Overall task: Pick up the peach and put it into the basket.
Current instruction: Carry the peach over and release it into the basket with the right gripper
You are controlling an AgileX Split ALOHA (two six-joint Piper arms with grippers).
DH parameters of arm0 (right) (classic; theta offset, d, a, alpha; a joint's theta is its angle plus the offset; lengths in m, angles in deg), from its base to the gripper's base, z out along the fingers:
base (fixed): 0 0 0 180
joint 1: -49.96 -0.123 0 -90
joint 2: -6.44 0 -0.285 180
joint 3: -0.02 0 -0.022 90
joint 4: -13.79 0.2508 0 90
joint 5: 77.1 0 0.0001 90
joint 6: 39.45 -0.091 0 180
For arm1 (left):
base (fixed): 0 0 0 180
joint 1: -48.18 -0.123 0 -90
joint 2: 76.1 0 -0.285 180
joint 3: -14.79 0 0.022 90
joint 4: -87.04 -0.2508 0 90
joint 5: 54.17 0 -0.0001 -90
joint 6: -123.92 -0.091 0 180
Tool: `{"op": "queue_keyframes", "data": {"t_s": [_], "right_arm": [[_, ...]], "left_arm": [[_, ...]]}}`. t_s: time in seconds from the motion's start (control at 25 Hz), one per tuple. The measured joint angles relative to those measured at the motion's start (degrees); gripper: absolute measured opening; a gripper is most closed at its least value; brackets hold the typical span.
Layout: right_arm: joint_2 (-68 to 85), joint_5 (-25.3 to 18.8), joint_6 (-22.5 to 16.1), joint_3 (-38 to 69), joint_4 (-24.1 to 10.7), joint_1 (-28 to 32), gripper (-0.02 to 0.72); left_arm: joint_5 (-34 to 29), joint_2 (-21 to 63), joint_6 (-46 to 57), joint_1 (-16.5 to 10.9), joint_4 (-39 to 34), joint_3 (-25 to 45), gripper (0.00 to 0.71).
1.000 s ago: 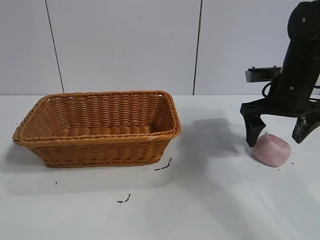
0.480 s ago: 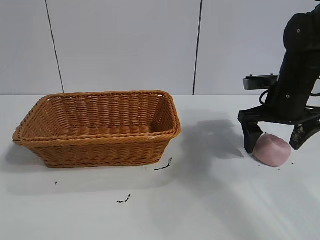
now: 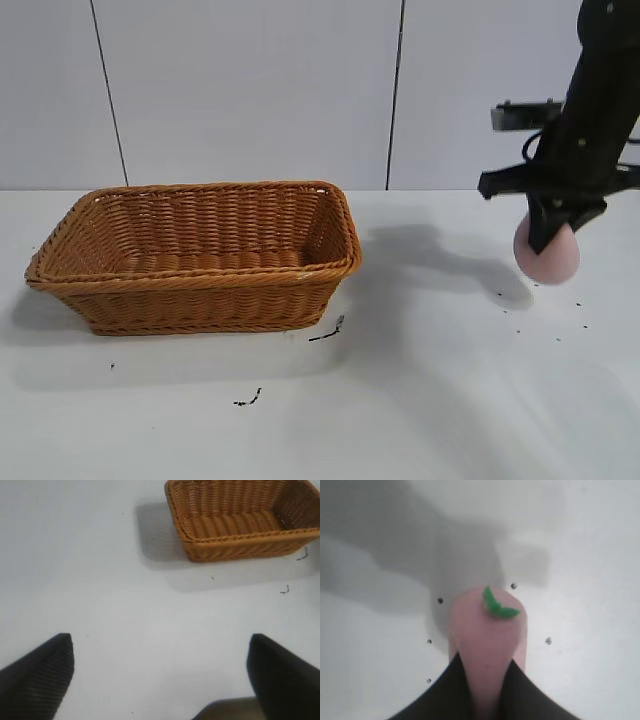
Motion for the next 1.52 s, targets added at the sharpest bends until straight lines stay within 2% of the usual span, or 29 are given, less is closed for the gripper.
{"op": "queue_keyframes", "data": {"t_s": [0.16, 0.32, 0.36, 0.68, 0.88, 1.12, 1.16, 1.24, 1.32, 1.4, 1.52], "right_arm": [[-0.12, -1.96, -0.77, -4.26, -0.06, -2.06, 0.025], [-1.79, -2.55, -1.07, -9.44, 0.04, -7.47, 0.025], [-3.40, -3.62, -1.14, -12.34, 0.13, -11.23, 0.025], [-12.46, -4.43, -1.20, -24.20, 0.48, -26.24, 0.025], [-19.98, 0.25, -1.14, -24.85, 0.48, -31.29, 0.025], [-28.20, 5.15, -1.04, -24.85, 0.06, -32.48, 0.040], [-28.99, 5.33, -1.04, -24.85, 0.06, -32.48, 0.060], [-29.91, 5.39, -1.04, -24.85, 0.06, -32.48, 0.154], [-29.97, 5.39, -1.04, -24.85, 0.11, -32.48, 0.337], [-29.58, 5.34, -0.78, -24.85, 0.11, -32.48, 0.572], [-28.58, 3.91, 0.52, -26.23, 0.48, -32.48, 0.664]], "left_arm": [[0.00, 0.00, 0.00, 0.00, 0.00, 0.00, 0.692], [0.00, 0.00, 0.00, 0.00, 0.00, 0.00, 0.692], [0.00, 0.00, 0.00, 0.00, 0.00, 0.00, 0.692], [0.00, 0.00, 0.00, 0.00, 0.00, 0.00, 0.692], [0.00, 0.00, 0.00, 0.00, 0.00, 0.00, 0.692], [0.00, 0.00, 0.00, 0.00, 0.00, 0.00, 0.692], [0.00, 0.00, 0.00, 0.00, 0.00, 0.00, 0.692], [0.00, 0.00, 0.00, 0.00, 0.00, 0.00, 0.692], [0.00, 0.00, 0.00, 0.00, 0.00, 0.00, 0.692], [0.00, 0.00, 0.00, 0.00, 0.00, 0.00, 0.692], [0.00, 0.00, 0.00, 0.00, 0.00, 0.00, 0.692]]}}
